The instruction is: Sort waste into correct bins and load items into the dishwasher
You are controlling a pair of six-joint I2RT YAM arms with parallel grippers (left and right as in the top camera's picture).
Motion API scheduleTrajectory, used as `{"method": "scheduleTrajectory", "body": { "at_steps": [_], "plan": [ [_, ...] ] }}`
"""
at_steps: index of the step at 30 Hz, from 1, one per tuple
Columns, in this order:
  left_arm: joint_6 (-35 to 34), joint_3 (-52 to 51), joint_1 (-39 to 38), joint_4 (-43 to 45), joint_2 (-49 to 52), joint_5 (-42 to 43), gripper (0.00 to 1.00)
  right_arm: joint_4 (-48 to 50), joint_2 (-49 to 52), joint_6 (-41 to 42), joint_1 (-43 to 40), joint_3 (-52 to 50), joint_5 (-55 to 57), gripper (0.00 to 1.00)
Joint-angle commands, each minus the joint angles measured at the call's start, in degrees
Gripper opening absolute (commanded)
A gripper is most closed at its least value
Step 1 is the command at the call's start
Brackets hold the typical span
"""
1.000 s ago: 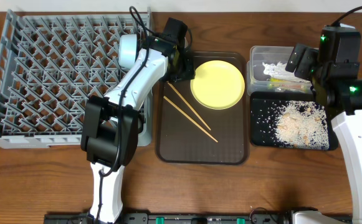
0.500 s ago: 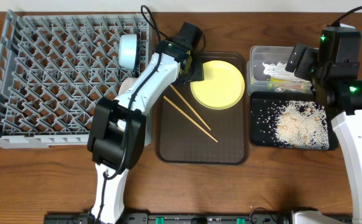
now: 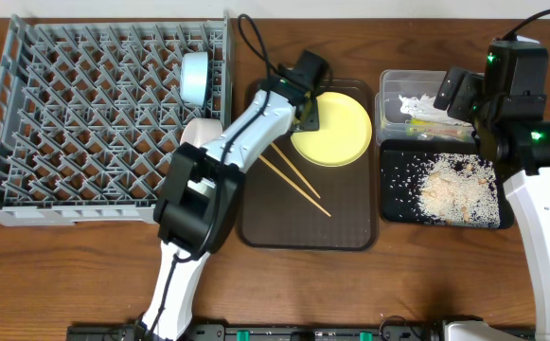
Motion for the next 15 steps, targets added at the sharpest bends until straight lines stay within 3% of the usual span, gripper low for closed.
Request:
{"method": "scheduleTrajectory", "body": {
  "at_steps": [1,15],
  "plan": [
    [-0.5,-0.3,-0.7,1.1,1.0,-3.4,0.63,0.1,-0.3,0.6,-0.5,0.1,1.0,0.99],
    [0.4,-0.3,-0.9,3.2,4.0,-3.8,0.63,0.0,-0.3,0.6,-0.5,0.1,1.0,0.99]
  ]
}}
